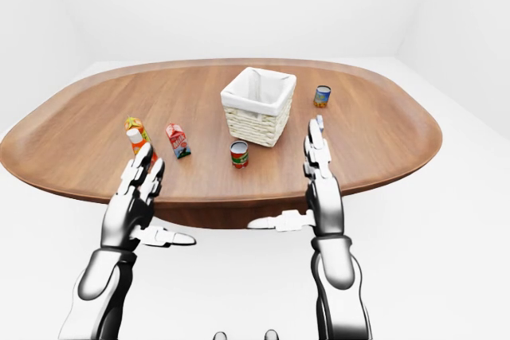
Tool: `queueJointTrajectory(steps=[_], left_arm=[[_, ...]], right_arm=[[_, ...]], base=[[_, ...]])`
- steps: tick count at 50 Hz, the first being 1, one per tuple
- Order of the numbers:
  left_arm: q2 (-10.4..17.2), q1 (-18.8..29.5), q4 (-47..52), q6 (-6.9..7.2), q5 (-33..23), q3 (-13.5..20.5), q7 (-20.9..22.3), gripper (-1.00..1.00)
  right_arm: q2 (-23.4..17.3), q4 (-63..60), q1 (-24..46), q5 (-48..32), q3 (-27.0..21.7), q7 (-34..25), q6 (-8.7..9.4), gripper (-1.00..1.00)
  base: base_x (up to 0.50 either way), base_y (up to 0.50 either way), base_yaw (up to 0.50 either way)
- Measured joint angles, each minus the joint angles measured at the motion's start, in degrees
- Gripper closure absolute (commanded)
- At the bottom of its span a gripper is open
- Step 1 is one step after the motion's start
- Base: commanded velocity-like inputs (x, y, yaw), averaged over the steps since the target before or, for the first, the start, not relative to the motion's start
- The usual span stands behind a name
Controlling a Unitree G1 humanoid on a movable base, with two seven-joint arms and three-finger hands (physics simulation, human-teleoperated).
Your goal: Pick the milk and place it in the basket.
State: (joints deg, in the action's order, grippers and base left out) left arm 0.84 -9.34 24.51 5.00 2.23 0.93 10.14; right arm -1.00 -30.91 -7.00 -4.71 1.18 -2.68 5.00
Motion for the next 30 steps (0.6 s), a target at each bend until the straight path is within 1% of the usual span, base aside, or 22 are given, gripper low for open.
queueJointTrajectory(steps=[14,30], left_arm=[[-0.28,-1.75,10.58,0.00,-1.26,1.31,-1.14,-1.00],[-0.63,-4.79,18.97,0.00,-5.48,-0.11,-1.73,-1.00]], right_arm=[[0.10,-11.61,-2.34,-1.34,0.21,-3.29,0.00,-1.00],[-0.08,-21.83,-4.37,-3.65,1.64,-5.00,0.00,-1.00]], base=[[0.00,0.00,0.00],[0.00,0.00,0.00]])
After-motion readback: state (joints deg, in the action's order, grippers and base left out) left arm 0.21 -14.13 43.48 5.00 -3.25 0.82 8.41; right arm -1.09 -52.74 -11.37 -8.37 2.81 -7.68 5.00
